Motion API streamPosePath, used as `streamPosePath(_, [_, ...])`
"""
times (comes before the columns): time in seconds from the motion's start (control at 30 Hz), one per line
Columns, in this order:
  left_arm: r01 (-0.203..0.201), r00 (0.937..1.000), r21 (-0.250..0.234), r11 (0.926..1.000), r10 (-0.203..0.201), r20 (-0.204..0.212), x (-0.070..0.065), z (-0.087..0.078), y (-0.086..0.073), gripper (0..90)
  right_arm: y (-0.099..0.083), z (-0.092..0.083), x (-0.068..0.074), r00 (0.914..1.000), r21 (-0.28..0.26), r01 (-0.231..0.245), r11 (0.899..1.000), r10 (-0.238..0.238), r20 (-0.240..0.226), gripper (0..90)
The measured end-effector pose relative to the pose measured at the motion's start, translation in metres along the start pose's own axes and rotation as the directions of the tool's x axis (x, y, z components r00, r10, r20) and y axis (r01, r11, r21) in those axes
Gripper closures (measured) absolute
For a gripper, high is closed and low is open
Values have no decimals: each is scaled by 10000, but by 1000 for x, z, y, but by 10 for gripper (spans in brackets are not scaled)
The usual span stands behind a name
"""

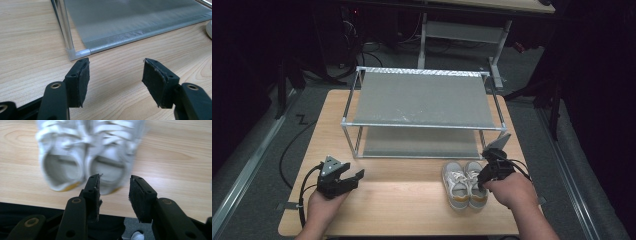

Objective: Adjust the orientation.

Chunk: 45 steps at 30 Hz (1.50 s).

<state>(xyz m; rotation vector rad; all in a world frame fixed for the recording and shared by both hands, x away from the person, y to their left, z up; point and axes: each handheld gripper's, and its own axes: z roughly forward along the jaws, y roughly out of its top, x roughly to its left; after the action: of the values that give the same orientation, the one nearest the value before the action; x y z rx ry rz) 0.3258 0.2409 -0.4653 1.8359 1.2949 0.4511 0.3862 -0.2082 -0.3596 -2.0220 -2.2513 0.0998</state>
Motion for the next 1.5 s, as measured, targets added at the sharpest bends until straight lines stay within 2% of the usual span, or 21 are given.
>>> streamPosePath(0.17, [50, 10000, -24, 10000, -50, 10, 1, 0, 0, 386, 5, 16, 24, 9992, 198, 400, 9990, -400, 17, 616])
streamPosePath(0.47, [82, 10000, -19, 10000, -82, 45, 2, 0, 0, 386, 12, 37, 35, 9995, 383, 321, 9987, -324, 69, 637])
streamPosePath(0.6, [54, 10000, 3, 10000, -54, 69, 1, 0, 0, 385, 14, 49, 36, 9987, 593, 430, 9973, -445, 254, 697])
streamPosePath(0.67, [27, 10000, 7, 10000, -27, 84, 1, 0, 0, 386, 14, 51, 37, 9982, 600, 432, 9973, -455, 379, 732])
streamPosePath(0.7, [16, 10000, 23, 10000, -16, 83, 1, 1, 0, 386, 13, 53, 37, 9989, 422, 322, 9986, -336, 335, 752])
streamPosePath(0.8, [-8, 10000, 119, 9999, 7, 79, 0, 2, -1, 386, 12, 52, 38, 9985, 312, 327, 9990, -340, 428, 792])
streamPosePath(0.97, [7, 10000, 85, 10000, -7, 57, -1, 3, 0, 386, 11, 51, 38, 9973, 178, 394, 9991, -405, 613, 806])
streamPosePath(1.23, [26, 10000, 134, 9999, -27, 13, 0, 4, 0, 386, 8, 44, 35, 9978, -180, 492, 9986, -483, 443, 816])
streamPosePath(1.5, [78, 10000, 70, 9999, -78, 14, 2, 3, 0, 386, 12, 30, 41, 9939, -382, 795, 9961, -762, 801, 820])
